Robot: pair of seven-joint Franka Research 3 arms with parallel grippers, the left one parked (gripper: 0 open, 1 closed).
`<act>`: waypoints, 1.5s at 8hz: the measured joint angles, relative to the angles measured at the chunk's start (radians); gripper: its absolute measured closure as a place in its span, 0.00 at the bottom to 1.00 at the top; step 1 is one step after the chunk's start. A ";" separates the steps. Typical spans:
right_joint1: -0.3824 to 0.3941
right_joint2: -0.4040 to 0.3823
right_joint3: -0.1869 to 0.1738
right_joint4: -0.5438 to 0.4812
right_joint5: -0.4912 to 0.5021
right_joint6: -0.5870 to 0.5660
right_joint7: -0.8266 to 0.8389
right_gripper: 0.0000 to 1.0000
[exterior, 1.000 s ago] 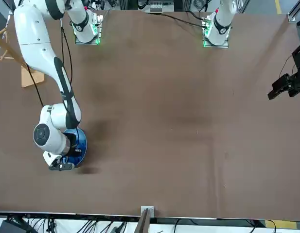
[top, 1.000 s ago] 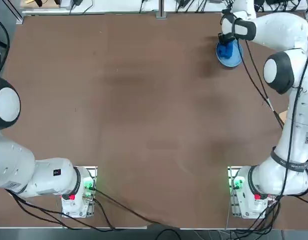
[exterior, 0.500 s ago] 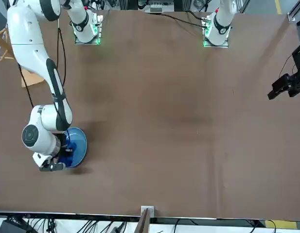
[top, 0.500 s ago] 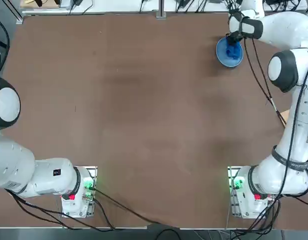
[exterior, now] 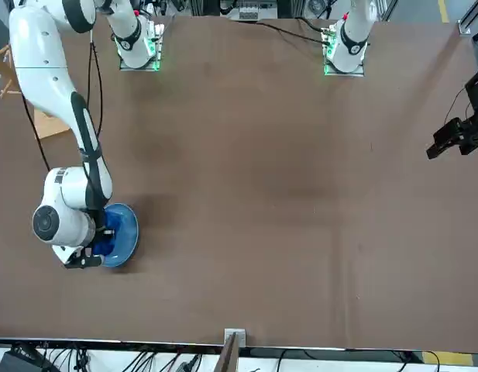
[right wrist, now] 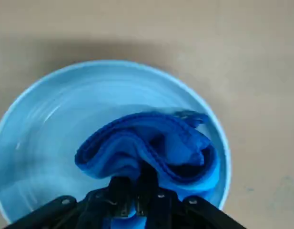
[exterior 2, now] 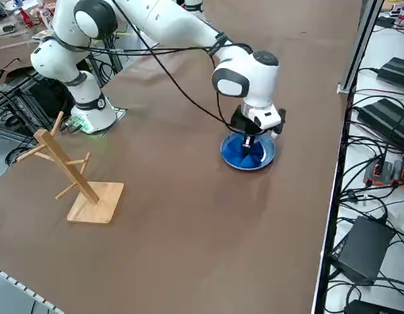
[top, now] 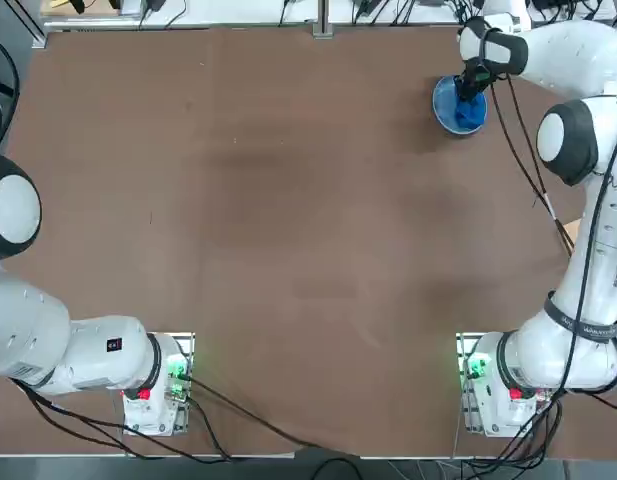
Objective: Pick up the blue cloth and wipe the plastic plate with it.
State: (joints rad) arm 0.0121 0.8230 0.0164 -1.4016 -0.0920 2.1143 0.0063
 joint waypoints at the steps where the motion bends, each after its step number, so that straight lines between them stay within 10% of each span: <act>1: 0.017 -0.001 0.000 0.000 0.001 -0.011 0.029 0.94; 12: -0.004 0.026 -0.004 -0.001 -0.008 0.225 0.015 0.94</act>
State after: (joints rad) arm 0.0078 0.8491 0.0128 -1.4023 -0.0998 2.3394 0.0210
